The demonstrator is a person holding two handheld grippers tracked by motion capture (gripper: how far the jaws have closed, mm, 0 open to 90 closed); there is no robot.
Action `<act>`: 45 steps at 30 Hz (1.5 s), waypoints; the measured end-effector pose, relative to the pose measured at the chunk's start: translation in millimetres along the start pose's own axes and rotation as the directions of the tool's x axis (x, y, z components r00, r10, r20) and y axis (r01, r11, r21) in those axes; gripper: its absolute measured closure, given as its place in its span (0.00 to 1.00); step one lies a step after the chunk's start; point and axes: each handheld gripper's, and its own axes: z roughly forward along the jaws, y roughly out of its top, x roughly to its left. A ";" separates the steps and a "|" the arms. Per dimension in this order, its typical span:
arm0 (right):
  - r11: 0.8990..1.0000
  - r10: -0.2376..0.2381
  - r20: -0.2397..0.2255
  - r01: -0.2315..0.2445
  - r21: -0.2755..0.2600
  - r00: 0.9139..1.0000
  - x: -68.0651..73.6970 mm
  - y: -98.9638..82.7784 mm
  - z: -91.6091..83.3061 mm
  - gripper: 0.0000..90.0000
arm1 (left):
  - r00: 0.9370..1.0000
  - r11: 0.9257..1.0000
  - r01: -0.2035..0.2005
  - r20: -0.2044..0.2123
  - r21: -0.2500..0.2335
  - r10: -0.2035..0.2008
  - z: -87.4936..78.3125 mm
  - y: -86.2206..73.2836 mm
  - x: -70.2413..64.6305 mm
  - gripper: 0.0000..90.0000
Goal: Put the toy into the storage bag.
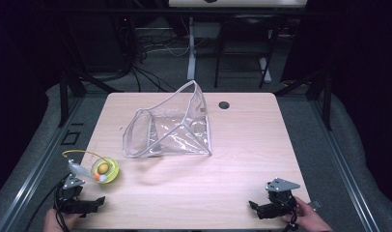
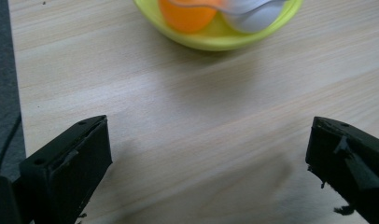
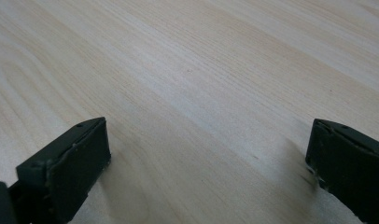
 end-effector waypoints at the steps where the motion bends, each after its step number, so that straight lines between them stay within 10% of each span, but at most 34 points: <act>1: 1.000 0.000 0.000 0.000 0.003 1.000 0.0 0.1 -0.2 0.00 | 1.000 1.000 0.000 0.015 -0.005 0.000 -1.9 1.2 -0.4 0.00; 14: 1.000 0.000 0.001 0.000 0.002 1.000 0.0 0.1 -0.1 0.00 | 0.998 0.998 -0.042 0.046 -0.055 0.044 -25.0 16.0 -18.0 0.02; 28: 1.000 0.000 0.003 0.000 0.003 1.000 0.0 0.2 -0.2 0.00 | 0.996 0.991 0.047 0.083 -0.128 -0.036 -45.1 25.0 -14.5 0.00; 45: 1.000 0.001 0.001 -0.001 0.002 1.000 0.1 0.2 -0.1 0.00 | 0.990 0.985 -0.026 0.130 -0.170 0.048 -63.5 54.3 -40.4 0.05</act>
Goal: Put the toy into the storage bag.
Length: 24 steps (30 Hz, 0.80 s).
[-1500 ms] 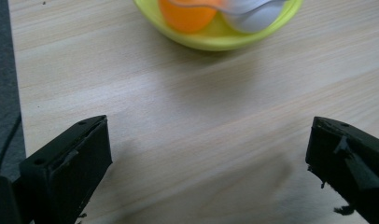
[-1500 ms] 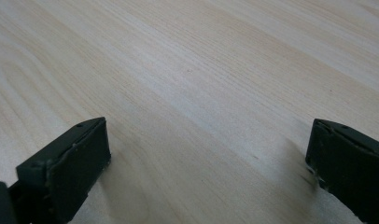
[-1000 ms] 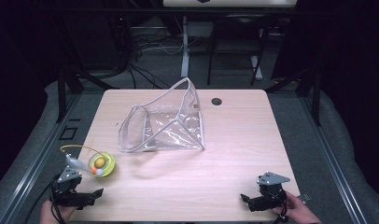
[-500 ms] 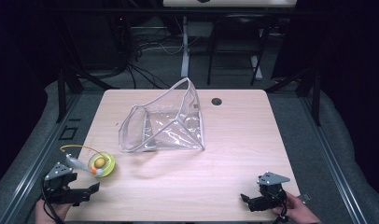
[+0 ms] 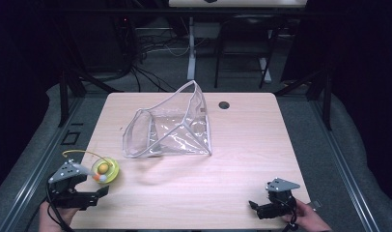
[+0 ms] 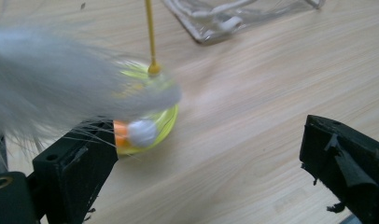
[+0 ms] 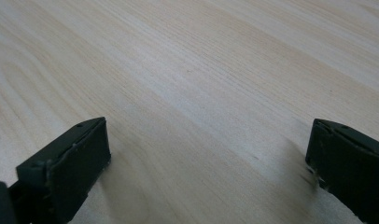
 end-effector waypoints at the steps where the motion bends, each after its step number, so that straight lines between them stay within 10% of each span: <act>1: 1.000 0.000 0.000 0.000 0.000 1.000 0.0 0.0 0.0 0.00 | 1.000 1.000 -0.004 0.000 -0.008 0.004 0.4 2.3 -1.3 0.05; 24: 1.000 0.000 0.000 0.000 0.000 1.000 0.0 0.0 0.0 0.00 | 0.995 0.995 0.037 -0.093 -0.092 -0.046 10.1 47.3 4.8 0.23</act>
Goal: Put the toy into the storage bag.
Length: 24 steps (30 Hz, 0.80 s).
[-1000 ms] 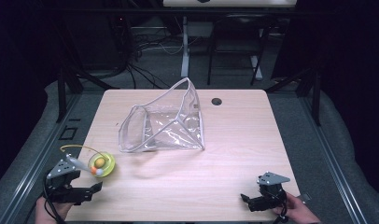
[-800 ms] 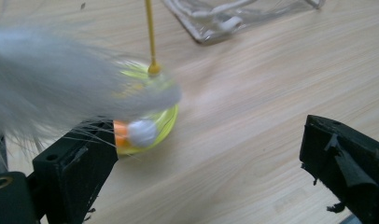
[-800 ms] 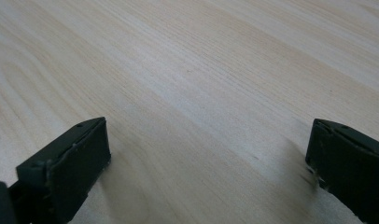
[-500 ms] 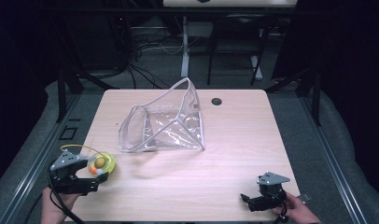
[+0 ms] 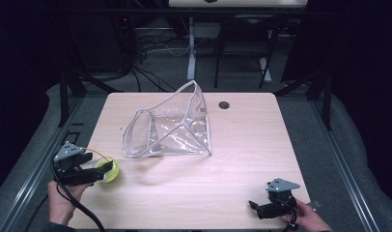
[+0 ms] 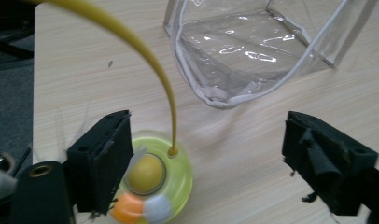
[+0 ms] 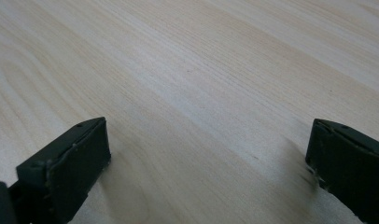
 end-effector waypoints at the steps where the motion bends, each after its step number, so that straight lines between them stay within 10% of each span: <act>1: 1.000 0.000 0.000 0.000 0.000 1.000 0.0 0.0 0.0 0.00 | 1.000 1.000 0.005 -0.007 0.001 -0.005 0.6 0.3 0.6 0.26; 24: 1.000 0.000 0.000 0.000 0.000 1.000 0.0 0.0 0.0 0.00 | 0.998 1.000 -0.011 -0.054 -0.005 0.011 13.4 1.9 1.3 0.94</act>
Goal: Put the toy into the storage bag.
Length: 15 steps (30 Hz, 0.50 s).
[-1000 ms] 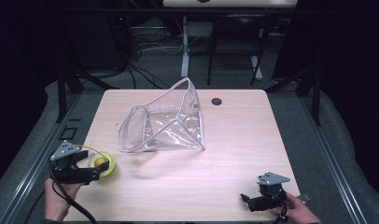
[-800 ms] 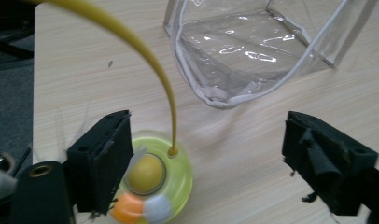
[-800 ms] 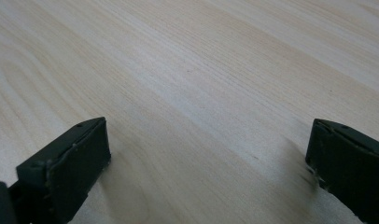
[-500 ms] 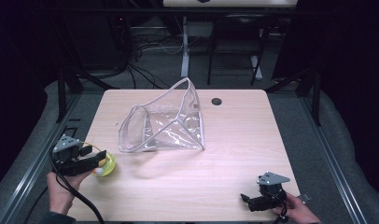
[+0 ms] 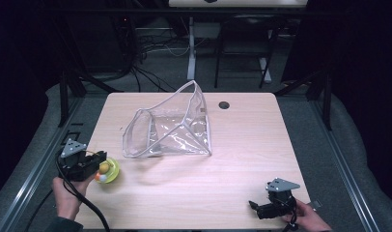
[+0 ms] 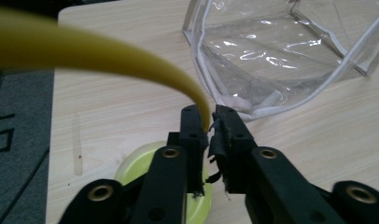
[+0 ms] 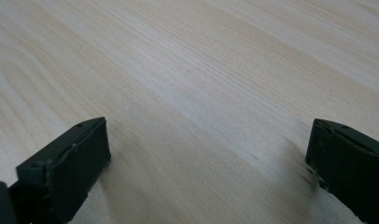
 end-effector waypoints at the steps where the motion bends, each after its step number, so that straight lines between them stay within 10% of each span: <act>1: 1.000 0.000 0.000 0.000 0.000 1.000 0.0 0.0 0.0 0.00 | 1.000 1.000 -0.005 0.003 0.004 0.005 0.1 0.5 0.2 0.96; 15: 1.000 0.000 0.000 0.000 0.000 1.000 0.0 0.0 0.0 0.00 | 1.000 1.000 -0.006 0.012 0.019 0.006 -2.1 8.3 15.6 0.98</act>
